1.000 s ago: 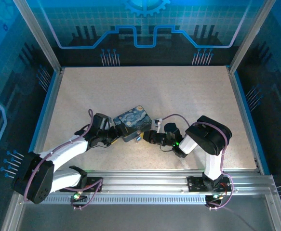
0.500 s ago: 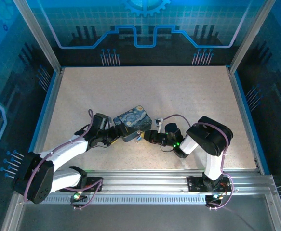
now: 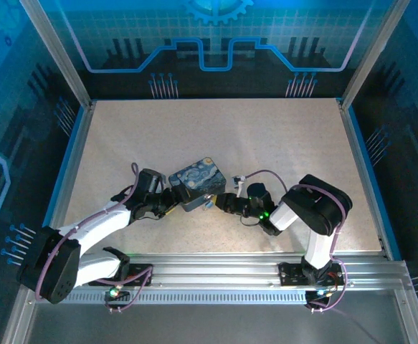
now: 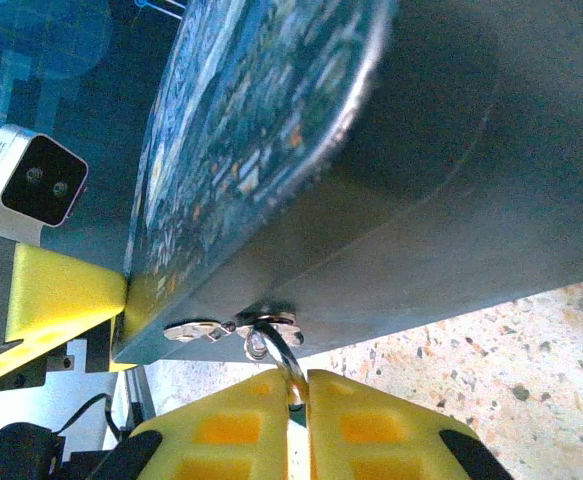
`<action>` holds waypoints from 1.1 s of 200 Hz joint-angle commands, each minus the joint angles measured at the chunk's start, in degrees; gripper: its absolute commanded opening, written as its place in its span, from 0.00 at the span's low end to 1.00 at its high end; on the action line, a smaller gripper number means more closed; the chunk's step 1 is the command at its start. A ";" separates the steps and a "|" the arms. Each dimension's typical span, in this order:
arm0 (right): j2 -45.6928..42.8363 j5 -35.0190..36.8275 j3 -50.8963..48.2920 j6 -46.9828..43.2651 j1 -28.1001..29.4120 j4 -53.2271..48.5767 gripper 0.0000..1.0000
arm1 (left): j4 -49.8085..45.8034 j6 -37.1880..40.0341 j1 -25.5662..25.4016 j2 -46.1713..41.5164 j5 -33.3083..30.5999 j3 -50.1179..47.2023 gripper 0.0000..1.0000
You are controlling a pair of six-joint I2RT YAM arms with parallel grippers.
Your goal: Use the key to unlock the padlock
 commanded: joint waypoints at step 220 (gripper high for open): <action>-48.96 9.16 5.75 -31.06 -0.77 -79.12 0.14 | -10.43 3.62 -0.15 -15.76 -10.99 0.24 0.91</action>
